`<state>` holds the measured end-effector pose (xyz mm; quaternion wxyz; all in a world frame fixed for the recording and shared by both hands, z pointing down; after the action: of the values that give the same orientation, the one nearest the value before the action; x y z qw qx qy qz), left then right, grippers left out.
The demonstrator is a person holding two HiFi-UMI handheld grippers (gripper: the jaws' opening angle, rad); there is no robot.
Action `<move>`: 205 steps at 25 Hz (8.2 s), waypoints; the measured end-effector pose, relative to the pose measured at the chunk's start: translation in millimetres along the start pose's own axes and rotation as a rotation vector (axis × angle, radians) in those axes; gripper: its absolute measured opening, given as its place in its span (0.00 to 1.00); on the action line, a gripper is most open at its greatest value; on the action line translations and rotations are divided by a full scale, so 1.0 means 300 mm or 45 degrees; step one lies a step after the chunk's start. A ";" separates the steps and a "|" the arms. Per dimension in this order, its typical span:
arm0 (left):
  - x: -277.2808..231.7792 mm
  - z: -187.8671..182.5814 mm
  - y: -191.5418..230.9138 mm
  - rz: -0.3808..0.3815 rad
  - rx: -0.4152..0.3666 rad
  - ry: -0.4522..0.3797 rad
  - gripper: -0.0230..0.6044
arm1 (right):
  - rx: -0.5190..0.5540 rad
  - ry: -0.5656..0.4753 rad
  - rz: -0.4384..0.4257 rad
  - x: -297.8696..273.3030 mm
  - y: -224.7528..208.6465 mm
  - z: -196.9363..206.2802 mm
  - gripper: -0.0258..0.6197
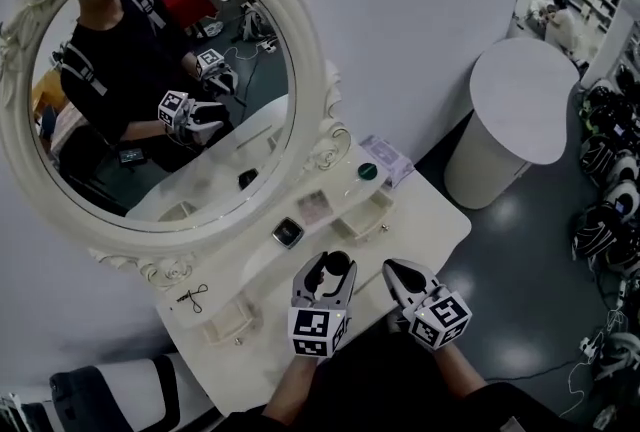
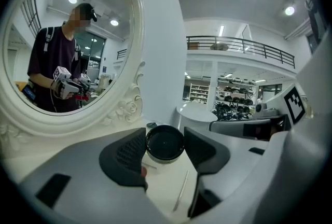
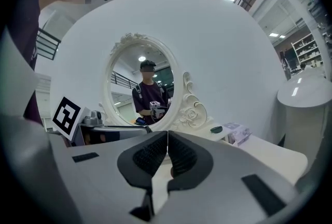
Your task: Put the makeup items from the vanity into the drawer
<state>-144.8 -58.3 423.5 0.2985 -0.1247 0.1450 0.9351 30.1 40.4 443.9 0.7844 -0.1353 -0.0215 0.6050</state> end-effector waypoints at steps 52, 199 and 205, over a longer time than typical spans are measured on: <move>-0.707 0.204 0.094 -0.084 0.048 0.298 0.40 | -0.129 0.179 0.083 -0.143 -0.460 0.088 0.08; -0.024 0.235 -0.095 -0.343 0.199 -0.070 0.06 | 0.643 0.572 -0.783 -0.266 -0.187 0.092 0.11; -0.028 0.213 -0.099 -0.318 0.178 -0.084 0.06 | 0.527 0.480 -0.676 -0.219 -0.198 0.062 0.11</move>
<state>-129.8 -17.6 479.6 0.4251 -0.0898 0.1832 0.8819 64.9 -32.5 484.6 0.9147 -0.0727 0.2112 0.3369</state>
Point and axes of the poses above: the fingertips, and each gripper's own axes: x backward along the fingers, y to its left, z out of its underside, the point moved 10 cm from there along x, backward along the fingers, and after that the axes turned 6 degrees about x, right-handed, at the moved point
